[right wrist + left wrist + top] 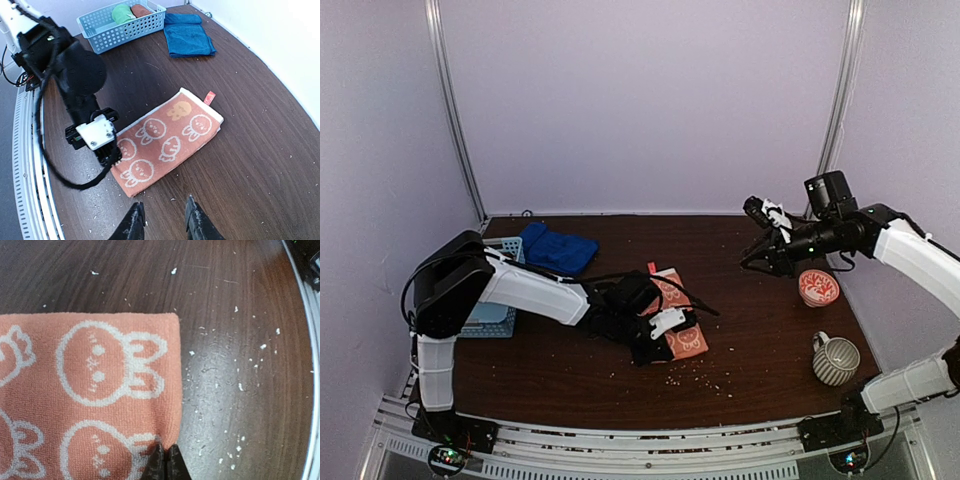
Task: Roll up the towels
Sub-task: Pick up the towel from the center of the board.
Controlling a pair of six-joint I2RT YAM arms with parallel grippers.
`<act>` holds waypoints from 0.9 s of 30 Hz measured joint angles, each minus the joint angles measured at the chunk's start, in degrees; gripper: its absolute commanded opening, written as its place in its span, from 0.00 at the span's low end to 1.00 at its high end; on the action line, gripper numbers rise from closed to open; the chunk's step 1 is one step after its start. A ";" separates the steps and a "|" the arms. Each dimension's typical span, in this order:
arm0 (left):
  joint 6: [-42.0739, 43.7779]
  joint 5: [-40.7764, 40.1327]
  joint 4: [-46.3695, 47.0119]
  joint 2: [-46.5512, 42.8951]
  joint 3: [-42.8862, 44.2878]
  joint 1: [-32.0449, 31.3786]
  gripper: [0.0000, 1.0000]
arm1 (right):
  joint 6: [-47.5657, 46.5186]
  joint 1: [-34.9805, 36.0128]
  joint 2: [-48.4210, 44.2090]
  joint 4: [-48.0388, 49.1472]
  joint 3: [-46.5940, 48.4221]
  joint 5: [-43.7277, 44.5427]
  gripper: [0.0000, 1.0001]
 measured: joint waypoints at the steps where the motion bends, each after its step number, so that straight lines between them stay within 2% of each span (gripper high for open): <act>1: -1.07 2.78 -0.15 0.31 0.11 0.76 0.00 | -0.61 0.00 -1.84 -0.83 -0.31 -0.26 0.29; 4: -4.57 11.19 -0.02 1.70 0.50 3.41 0.00 | -4.57 0.26 -5.95 -4.00 -2.23 -2.16 0.24; 8: -10.58 23.37 1.31 4.20 0.55 7.74 0.00 | -11.58 3.37 -7.98 -9.22 -10.38 -1.38 0.21; 12: -15.54 31.58 3.17 6.75 0.68 10.43 0.00 | -12.70 8.26 -7.76 -8.04 -19.65 4.17 0.26; 16: -18.67 34.27 3.28 7.19 0.70 10.97 0.00 | -11.93 15.89 -5.66 -2.56 -20.24 8.24 0.27; 22: -22.62 36.59 3.10 8.59 1.53 11.26 0.00 | -11.87 25.75 9.86 7.39 -14.53 12.79 0.26; 27: -24.28 37.27 2.93 9.01 2.03 11.43 0.00 | -12.24 30.82 17.22 12.44 -14.14 16.70 0.26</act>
